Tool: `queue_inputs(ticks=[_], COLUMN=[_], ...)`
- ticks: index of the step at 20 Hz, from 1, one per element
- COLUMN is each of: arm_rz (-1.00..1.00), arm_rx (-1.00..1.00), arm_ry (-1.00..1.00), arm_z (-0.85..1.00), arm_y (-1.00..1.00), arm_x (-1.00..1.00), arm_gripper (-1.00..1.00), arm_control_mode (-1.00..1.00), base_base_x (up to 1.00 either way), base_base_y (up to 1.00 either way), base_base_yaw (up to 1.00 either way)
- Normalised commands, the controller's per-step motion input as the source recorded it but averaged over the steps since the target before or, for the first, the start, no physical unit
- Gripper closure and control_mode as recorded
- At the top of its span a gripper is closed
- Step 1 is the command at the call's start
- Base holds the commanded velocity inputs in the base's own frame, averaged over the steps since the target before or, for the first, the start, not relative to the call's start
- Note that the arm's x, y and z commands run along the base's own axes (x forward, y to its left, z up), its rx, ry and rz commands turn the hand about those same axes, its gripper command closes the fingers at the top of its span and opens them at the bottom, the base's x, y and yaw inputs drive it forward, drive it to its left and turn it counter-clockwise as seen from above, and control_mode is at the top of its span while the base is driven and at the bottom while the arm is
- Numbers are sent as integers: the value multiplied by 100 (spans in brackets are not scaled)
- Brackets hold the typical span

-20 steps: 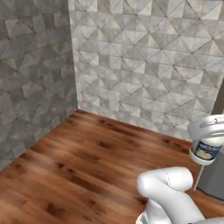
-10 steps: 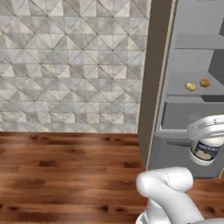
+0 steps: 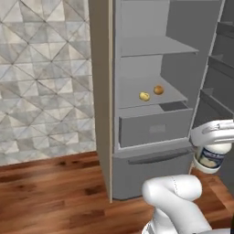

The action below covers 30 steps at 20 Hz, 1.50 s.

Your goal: Place the mayonnaise and ketchup from the counter to the top shelf of the fridge. If the existing items in the fridge are on the top shelf, move them to other shelves.

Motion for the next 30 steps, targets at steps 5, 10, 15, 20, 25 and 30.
queue_inputs(ticks=[5, 10, 15, 20, 25, 30], arm_rz=[0, 0, 0, 0, 2, 6], arm_rx=[0, 0, 0, 0, -2, -6], arm_ry=[0, 0, 0, 0, -9, -35], arm_z=[0, 0, 0, 0, 35, 99], arm_y=[0, 0, 0, 0, 0, 1], arm_x=[0, 0, 0, 0, 27, 60], arm_gripper=[100, 100, 100, 100, 100, 100], arm_control_mode=[100, 100, 100, 100, -100, -100], base_base_x=[49, 85, 100, 100, 59, 0], base_base_y=[-83, -44, 14, 13, 1, 0], base_base_yaw=[-33, -17, -1, 0, 0, 0])
